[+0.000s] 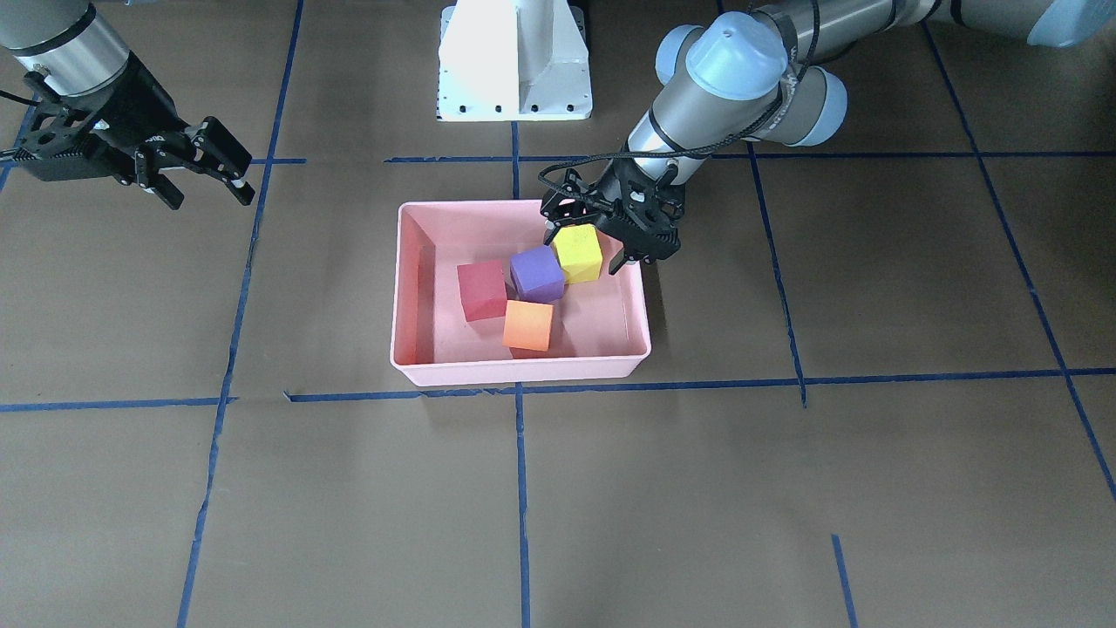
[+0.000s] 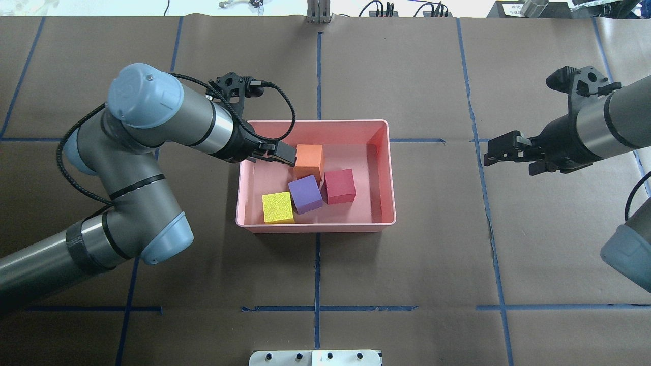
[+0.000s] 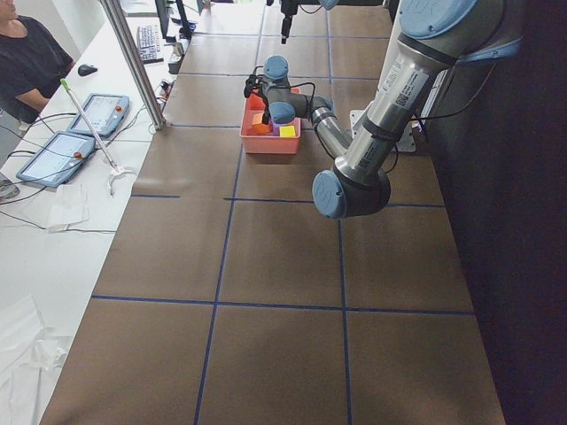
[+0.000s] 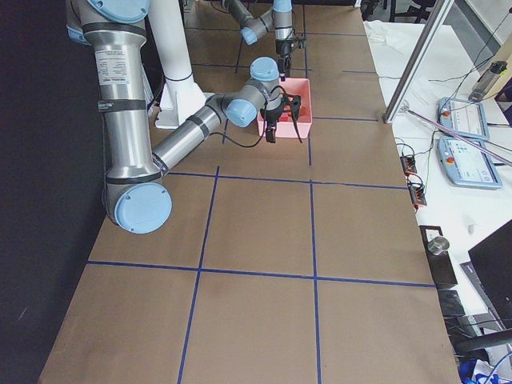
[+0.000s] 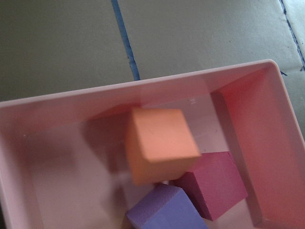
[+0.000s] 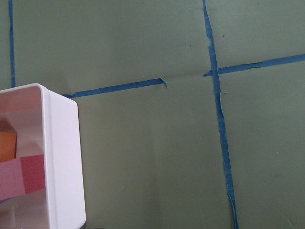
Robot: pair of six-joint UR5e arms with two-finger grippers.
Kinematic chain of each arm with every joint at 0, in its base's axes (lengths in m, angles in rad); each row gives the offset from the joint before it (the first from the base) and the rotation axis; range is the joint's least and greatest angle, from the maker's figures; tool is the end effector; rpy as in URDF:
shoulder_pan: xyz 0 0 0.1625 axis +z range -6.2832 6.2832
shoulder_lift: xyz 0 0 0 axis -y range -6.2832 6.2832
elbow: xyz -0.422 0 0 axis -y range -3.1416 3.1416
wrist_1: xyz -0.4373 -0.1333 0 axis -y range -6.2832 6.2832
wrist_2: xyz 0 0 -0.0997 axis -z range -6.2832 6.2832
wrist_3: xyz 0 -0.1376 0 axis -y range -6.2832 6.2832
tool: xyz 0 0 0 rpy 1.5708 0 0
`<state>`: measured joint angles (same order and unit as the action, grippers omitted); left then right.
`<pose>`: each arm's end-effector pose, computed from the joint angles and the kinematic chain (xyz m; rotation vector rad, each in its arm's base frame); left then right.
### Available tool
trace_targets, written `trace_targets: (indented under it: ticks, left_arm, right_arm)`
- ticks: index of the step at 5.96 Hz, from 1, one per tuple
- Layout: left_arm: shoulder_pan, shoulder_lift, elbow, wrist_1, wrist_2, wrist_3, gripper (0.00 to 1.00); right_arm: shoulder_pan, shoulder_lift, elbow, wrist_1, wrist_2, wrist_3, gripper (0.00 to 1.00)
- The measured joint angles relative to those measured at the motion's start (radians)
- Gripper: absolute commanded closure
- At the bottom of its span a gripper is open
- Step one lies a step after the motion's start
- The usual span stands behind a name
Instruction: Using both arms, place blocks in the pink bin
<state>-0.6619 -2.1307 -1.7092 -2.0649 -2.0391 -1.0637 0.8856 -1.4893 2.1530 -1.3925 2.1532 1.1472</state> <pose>0.5163 -0.4925 0.1916 0.3016 1.1988 0.1444 -0.2914 -0.4476 0.3159 0.0636 -0.9804 0.1793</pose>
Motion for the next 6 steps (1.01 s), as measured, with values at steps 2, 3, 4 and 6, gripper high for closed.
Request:
trace_targets:
  ticks: [2,3,4,6]
  left_arm:
    - [-0.036,0.142,-0.137,0.004,-0.037,0.003,0.00]
    - [-0.063,0.228,-0.215,0.007,-0.064,0.003,0.00]
    - [-0.112,0.317,-0.286,0.009,-0.097,0.009,0.00]
    - [-0.229,0.531,-0.378,0.011,-0.129,0.154,0.00]
  right_arm:
    - [0.104,-0.094,0.000,0.001,0.085,-0.165,0.00]
    - [0.156,-0.156,-0.004,0.002,0.118,-0.287,0.00]
    - [0.224,-0.226,-0.010,-0.001,0.153,-0.433,0.00]
    - [0.370,-0.344,-0.043,-0.006,0.211,-0.706,0.00]
